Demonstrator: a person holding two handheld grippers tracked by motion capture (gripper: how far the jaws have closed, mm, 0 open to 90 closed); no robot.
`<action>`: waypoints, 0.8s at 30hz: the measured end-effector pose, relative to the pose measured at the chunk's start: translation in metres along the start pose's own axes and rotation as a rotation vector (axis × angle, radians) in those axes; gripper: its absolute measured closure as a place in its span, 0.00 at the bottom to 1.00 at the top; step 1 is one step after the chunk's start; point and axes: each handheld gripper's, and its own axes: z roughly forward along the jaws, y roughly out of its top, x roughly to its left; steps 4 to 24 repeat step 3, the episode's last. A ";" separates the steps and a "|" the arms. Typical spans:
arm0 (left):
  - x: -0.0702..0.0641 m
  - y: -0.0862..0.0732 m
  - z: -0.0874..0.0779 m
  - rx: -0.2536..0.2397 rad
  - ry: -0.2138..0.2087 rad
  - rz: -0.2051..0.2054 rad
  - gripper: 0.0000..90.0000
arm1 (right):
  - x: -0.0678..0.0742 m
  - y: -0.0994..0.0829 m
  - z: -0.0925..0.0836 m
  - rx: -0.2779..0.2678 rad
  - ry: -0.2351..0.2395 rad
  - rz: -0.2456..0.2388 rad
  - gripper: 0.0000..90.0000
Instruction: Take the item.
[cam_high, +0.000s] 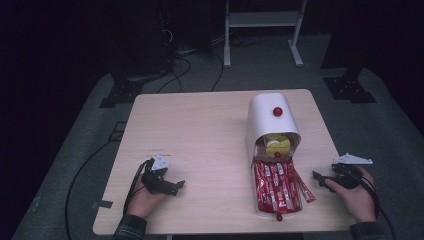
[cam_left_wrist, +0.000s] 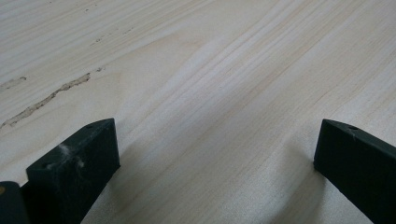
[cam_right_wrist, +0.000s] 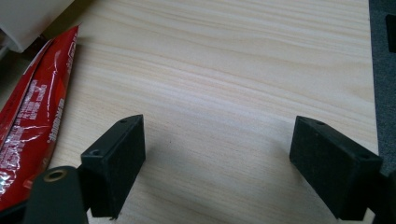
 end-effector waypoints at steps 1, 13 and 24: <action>0.000 0.000 0.000 0.000 0.000 0.000 0.00 | 0.000 0.000 0.000 0.000 0.000 0.000 0.19; 0.000 0.000 0.000 0.000 0.000 0.002 0.00 | 0.000 0.000 0.000 -0.002 -0.001 0.001 0.19; 0.000 0.000 0.000 0.000 0.000 0.002 0.00 | 0.000 0.000 0.000 -0.002 -0.001 0.001 0.19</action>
